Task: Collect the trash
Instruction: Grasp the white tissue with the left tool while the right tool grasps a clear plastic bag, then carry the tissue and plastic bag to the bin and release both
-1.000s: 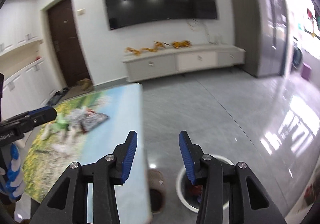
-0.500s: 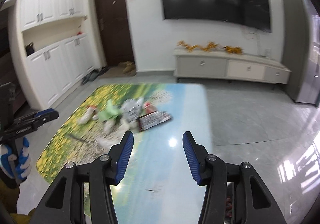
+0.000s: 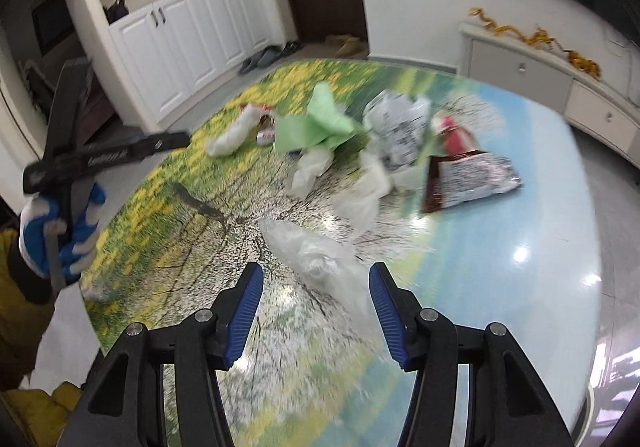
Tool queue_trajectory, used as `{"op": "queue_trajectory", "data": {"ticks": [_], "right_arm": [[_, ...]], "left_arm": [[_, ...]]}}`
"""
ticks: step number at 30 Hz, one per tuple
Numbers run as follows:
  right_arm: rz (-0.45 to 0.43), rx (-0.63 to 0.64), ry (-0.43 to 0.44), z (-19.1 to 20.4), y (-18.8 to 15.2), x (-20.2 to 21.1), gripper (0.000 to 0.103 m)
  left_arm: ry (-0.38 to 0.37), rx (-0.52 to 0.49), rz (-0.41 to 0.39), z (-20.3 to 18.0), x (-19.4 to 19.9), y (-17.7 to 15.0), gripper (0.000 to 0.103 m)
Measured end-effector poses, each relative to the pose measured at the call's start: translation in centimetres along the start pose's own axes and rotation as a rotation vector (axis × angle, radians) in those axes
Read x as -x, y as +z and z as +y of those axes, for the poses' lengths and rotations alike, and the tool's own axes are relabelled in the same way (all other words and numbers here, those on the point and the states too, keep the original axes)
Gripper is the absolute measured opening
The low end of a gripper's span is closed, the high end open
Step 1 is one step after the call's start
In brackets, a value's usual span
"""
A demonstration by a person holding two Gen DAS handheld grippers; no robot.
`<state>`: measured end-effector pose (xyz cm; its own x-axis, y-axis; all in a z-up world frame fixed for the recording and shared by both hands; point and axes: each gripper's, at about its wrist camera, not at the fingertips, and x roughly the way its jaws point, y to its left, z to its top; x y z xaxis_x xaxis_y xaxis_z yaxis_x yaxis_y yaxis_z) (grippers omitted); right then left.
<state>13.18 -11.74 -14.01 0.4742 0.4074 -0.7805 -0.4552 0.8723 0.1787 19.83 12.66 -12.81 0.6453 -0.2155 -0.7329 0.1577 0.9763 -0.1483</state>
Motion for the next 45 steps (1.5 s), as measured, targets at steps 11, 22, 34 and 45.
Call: {"op": "queue_trajectory", "data": {"ticks": [11, 22, 34, 45], "right_arm": [[0.062, 0.014, 0.03, -0.6, 0.2, -3.4, 0.051], [0.042, -0.041, 0.031, -2.4, -0.6, -3.0, 0.015], [-0.079, -0.067, 0.043, -1.4, -2.5, 3.1, 0.012], [-0.239, -0.251, -0.065, -7.5, -8.8, 13.0, 0.012]], "left_arm": [[-0.013, -0.06, 0.056, -0.7, -6.1, 1.7, 0.049], [-0.043, -0.044, 0.052, -1.3, -4.8, -0.1, 0.019], [-0.111, -0.073, -0.015, -4.8, 2.9, -2.2, 0.019], [-0.253, -0.27, -0.044, -16.5, 6.8, -2.5, 0.019]]}}
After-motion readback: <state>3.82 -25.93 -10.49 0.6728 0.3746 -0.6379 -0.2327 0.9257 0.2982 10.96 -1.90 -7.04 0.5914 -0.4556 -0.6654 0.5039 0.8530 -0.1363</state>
